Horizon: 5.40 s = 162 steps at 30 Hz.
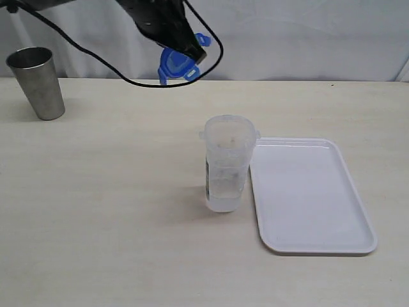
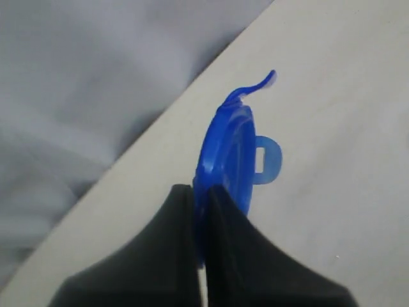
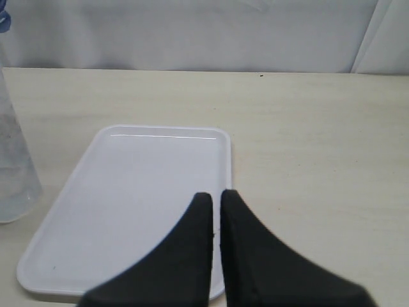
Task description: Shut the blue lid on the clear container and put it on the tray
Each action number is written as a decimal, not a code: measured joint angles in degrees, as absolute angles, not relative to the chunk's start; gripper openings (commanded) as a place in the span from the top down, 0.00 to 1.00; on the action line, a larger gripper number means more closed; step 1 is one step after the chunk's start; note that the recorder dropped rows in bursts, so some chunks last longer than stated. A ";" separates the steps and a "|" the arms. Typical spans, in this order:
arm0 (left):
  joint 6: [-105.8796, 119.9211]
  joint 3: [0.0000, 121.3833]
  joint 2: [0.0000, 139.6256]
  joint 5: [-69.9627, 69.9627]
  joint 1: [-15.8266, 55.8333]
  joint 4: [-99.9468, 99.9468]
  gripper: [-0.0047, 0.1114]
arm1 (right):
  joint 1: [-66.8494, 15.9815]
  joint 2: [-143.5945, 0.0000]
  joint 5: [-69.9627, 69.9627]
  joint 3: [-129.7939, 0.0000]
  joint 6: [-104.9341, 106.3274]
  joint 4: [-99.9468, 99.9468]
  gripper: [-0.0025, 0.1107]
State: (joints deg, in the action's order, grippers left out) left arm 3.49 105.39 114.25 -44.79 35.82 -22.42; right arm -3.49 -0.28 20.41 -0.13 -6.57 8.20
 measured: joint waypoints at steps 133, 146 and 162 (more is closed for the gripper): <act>-52.98 65.49 103.40 -53.31 62.48 -99.75 0.96 | -3.49 -0.28 20.41 -0.13 -6.68 8.20 0.94; -57.81 65.49 103.40 -50.17 58.95 -99.75 0.96 | -3.49 -0.28 20.41 -0.13 -6.68 8.20 0.94; -55.06 65.44 103.40 -49.87 63.29 -99.75 0.96 | -3.49 -0.28 20.41 -0.13 -6.68 8.20 0.94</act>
State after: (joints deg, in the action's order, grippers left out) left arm -55.06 65.44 103.40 -49.87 63.29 -99.75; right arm -3.49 -0.28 20.41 -0.13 -6.68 8.20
